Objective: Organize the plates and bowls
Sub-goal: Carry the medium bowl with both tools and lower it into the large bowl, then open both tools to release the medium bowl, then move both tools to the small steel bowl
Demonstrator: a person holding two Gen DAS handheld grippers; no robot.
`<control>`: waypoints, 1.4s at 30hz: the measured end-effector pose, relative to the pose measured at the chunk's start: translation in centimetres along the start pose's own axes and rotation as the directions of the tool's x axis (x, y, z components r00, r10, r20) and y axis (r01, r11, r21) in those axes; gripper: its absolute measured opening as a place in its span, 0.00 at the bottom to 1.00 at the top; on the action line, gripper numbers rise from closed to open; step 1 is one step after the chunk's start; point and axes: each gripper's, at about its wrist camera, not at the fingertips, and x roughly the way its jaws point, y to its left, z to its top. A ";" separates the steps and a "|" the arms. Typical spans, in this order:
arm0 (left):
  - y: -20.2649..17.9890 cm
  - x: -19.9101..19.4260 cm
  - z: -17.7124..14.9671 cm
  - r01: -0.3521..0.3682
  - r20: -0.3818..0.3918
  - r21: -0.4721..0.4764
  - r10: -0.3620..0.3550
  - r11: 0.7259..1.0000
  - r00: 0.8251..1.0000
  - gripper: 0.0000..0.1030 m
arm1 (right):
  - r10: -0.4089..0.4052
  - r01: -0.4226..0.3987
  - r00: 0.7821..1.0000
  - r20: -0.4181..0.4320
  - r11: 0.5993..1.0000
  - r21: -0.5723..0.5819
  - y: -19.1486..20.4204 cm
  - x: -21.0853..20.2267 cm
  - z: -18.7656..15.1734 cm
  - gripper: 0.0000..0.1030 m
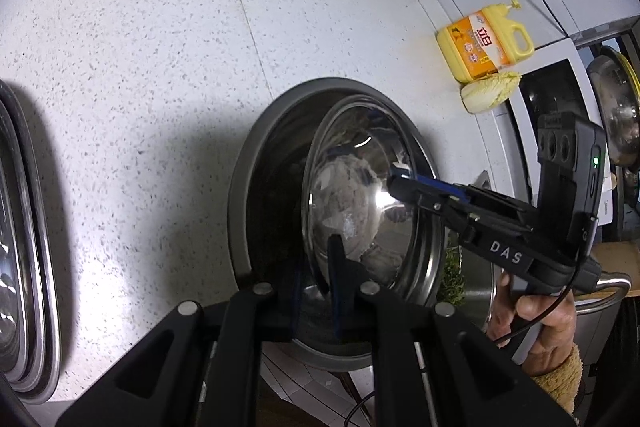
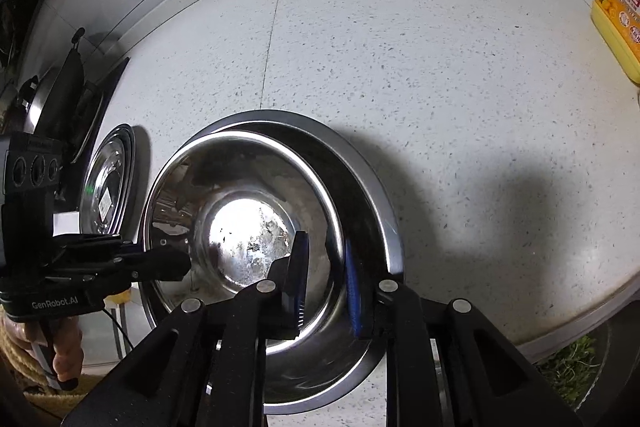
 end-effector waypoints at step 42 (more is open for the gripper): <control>0.3 -8.3 6.6 -0.031 0.295 -0.011 0.032 0.999 0.955 0.44 | -0.113 0.111 0.961 0.253 0.994 0.022 -10.8 -11.7 4.9 0.40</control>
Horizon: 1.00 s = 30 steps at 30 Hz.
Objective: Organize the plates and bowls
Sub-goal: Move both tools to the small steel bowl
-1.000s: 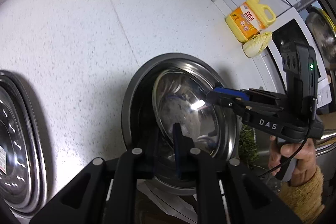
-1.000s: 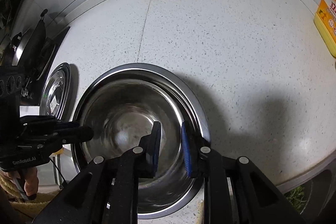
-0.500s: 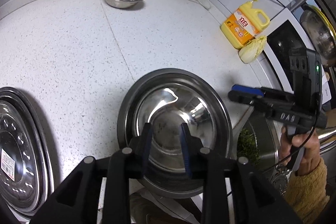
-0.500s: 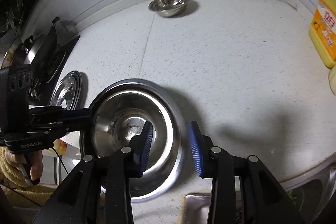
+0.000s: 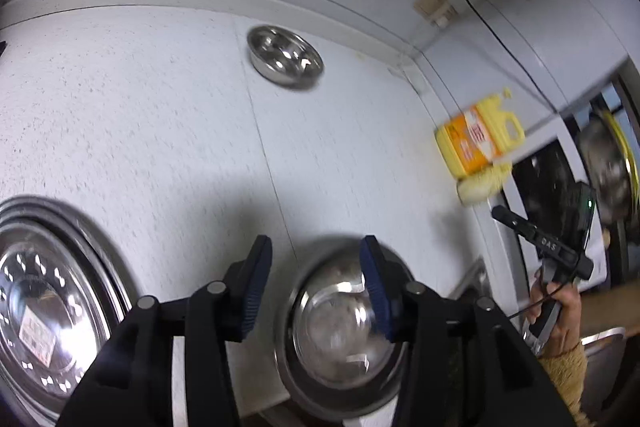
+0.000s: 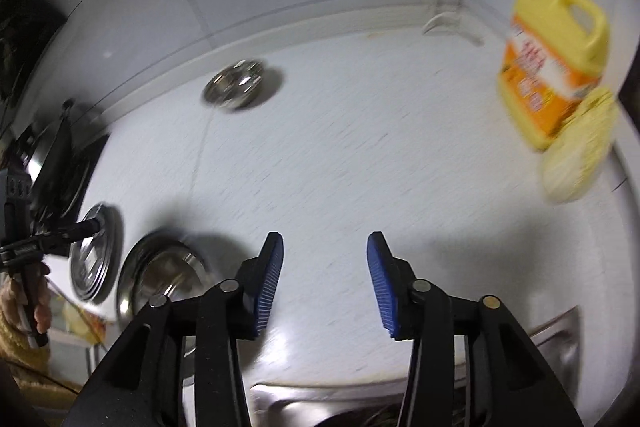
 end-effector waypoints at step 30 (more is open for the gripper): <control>9.1 17.1 19.8 -0.027 0.035 -0.274 0.038 0.961 0.999 0.48 | 0.167 -0.184 0.981 -0.095 0.959 -0.216 7.8 25.0 18.4 0.57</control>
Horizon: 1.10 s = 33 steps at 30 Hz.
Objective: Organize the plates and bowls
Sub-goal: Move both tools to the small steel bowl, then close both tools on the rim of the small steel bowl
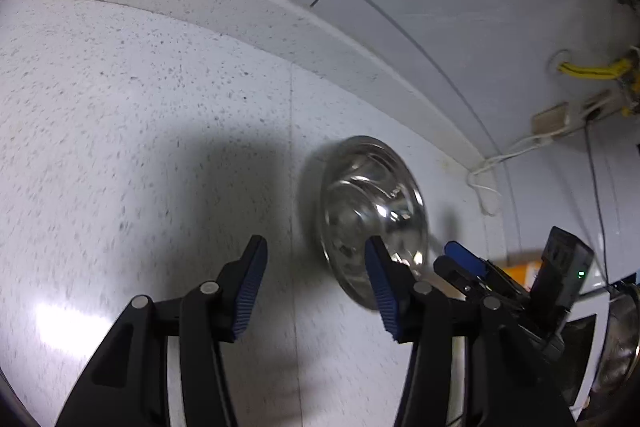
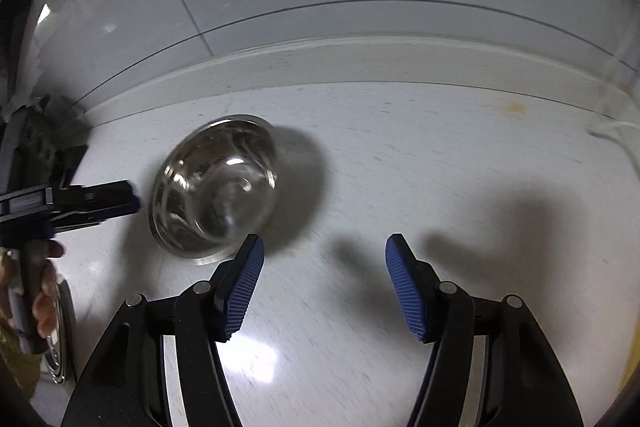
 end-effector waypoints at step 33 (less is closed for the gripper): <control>-6.4 2.2 -7.6 0.157 -0.311 0.220 -0.084 0.963 0.947 0.14 | 0.058 -0.077 0.987 -0.149 0.989 -0.123 2.7 -3.6 -4.4 0.15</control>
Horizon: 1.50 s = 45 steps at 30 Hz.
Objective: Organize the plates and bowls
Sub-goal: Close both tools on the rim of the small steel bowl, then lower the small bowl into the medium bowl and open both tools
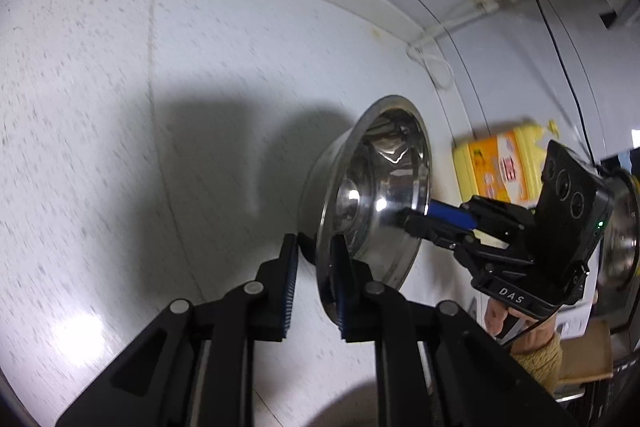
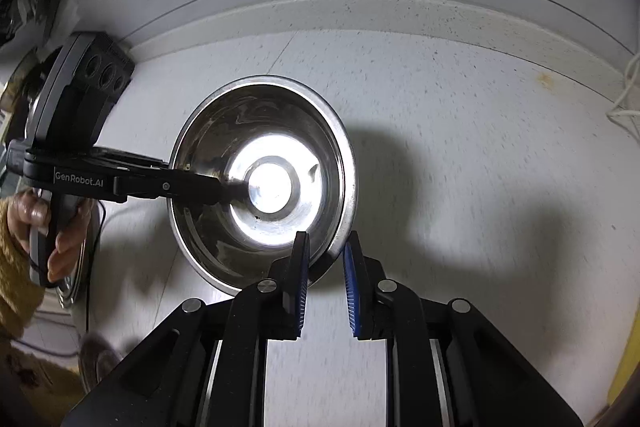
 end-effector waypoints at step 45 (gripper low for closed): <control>-6.9 -10.7 -25.0 0.097 -0.098 0.026 -0.094 0.995 0.991 0.14 | 0.030 -0.030 0.999 0.022 1.000 -0.005 13.4 -9.5 -14.9 0.15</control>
